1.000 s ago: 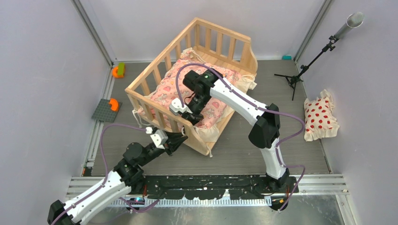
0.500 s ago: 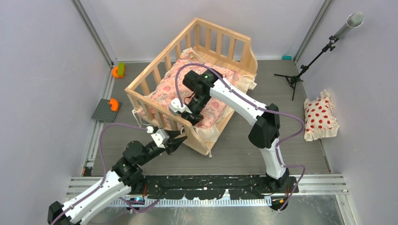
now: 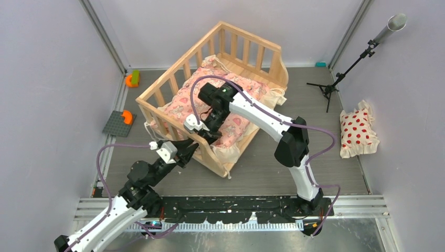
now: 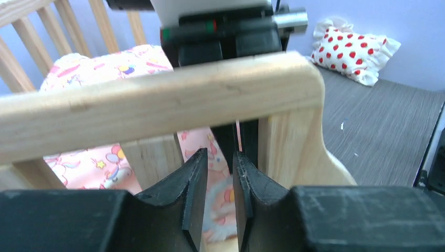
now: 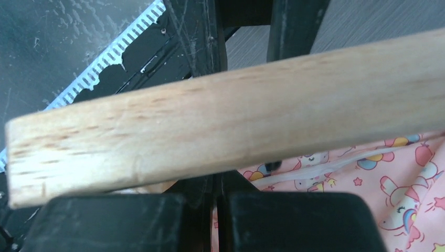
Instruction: Set up the pet bed
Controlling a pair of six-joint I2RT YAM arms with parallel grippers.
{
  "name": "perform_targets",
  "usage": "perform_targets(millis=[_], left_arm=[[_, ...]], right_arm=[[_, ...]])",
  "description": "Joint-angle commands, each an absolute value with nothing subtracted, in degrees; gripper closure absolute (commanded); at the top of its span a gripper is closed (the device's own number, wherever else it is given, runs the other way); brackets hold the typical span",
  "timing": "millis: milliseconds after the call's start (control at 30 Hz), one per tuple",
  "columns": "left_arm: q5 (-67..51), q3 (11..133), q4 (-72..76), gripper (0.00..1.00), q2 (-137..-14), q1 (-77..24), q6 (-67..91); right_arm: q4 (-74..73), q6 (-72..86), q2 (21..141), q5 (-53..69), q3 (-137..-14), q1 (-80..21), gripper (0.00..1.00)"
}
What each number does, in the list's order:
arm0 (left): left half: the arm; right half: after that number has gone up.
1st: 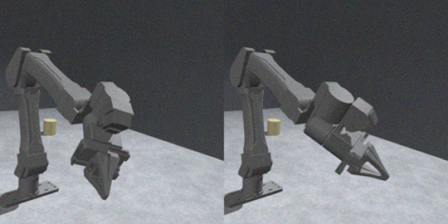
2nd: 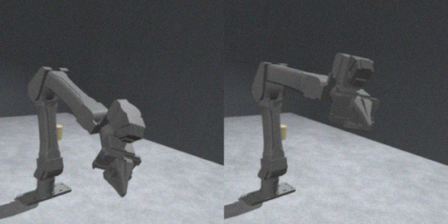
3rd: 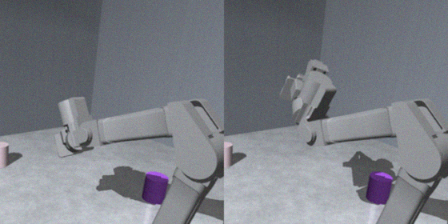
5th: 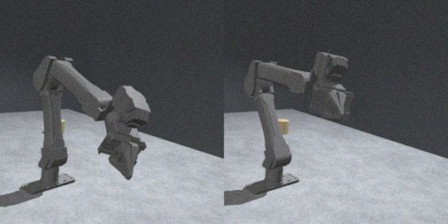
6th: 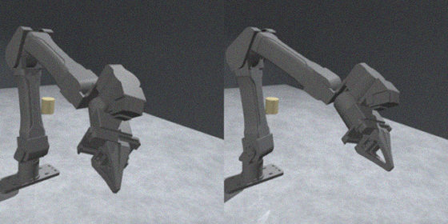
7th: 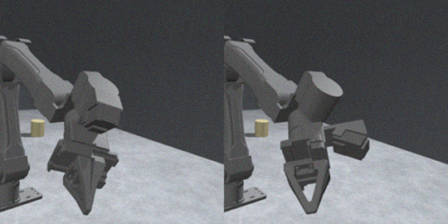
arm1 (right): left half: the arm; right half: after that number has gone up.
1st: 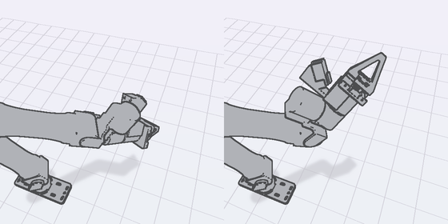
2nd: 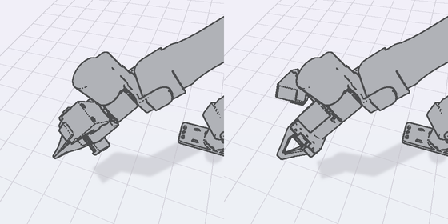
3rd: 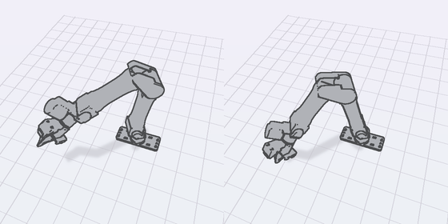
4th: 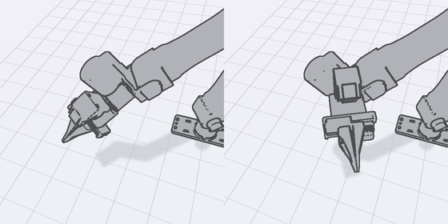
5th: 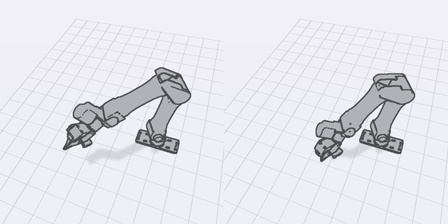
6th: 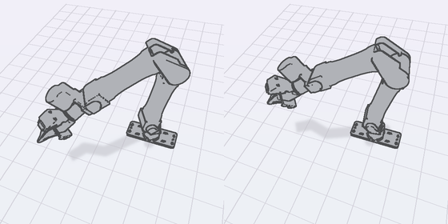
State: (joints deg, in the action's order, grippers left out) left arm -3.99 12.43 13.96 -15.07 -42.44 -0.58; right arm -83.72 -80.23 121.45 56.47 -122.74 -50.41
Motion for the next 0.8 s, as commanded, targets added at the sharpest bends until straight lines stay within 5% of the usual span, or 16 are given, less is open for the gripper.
perform_targets(millis=[0,200,567,767], left_arm=[[6.3,15.6,18.9,0.73,-14.4,-40.7,-3.6],[4.9,16.7,16.9,0.72,-16.3,-40.7,-3.6],[8.8,21.2,-3.0,0.52,-9.0,-40.7,2.9],[9.9,24.6,-10.6,0.52,-10.3,-40.7,7.4]], right_arm=[[-99.6,-80.5,122.9,55.5,-122.5,-56.9,0.99],[-99.6,-80.3,122.9,55.4,-122.3,-57.0,0.99],[-99.2,-80.3,122.8,54.8,-122.2,-57.0,0.99],[-99.2,-80.2,122.6,54.5,-122.0,-57.0,0.99]])
